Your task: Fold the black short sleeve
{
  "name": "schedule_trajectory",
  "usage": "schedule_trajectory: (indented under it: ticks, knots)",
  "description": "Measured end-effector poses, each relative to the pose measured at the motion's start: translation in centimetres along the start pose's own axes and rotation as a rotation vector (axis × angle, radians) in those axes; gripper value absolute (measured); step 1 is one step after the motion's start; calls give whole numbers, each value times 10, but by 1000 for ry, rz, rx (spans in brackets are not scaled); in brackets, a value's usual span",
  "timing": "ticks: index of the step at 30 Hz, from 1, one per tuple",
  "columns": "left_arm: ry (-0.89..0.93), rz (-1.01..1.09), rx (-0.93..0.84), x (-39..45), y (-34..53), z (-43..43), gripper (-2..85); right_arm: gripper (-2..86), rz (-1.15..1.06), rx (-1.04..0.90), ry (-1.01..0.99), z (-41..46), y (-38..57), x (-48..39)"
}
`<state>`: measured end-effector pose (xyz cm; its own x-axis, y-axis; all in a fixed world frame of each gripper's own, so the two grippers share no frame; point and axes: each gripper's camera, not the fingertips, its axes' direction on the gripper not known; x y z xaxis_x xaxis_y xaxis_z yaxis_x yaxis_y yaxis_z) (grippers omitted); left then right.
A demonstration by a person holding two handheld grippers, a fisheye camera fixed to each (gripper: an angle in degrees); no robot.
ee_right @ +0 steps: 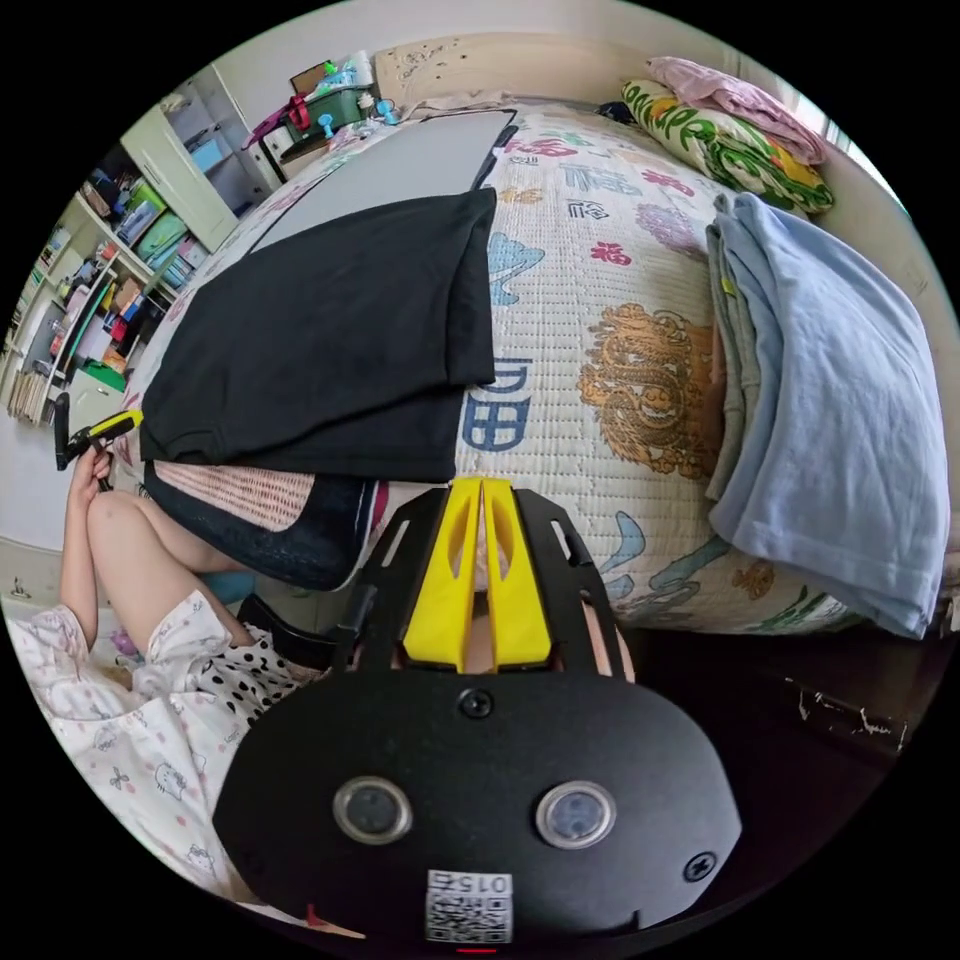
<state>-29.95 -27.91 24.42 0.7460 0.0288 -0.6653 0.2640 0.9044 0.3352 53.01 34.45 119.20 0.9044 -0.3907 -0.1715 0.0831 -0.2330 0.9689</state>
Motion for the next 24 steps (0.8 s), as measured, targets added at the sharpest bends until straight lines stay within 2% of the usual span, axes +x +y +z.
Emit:
schedule_trajectory:
  ticks: [6,16,24]
  knots:
    - [45,-23,-29,-16,-4,13,-6,65,68,37,-182,-40,-43,46]
    - [75,-39,-31,-36,-5,5,-6,54,125,29,-462,-98,-101,129]
    - [50,-25,-39,-39,-18,-12,-6,53,240,62,-592,-121,-129,192]
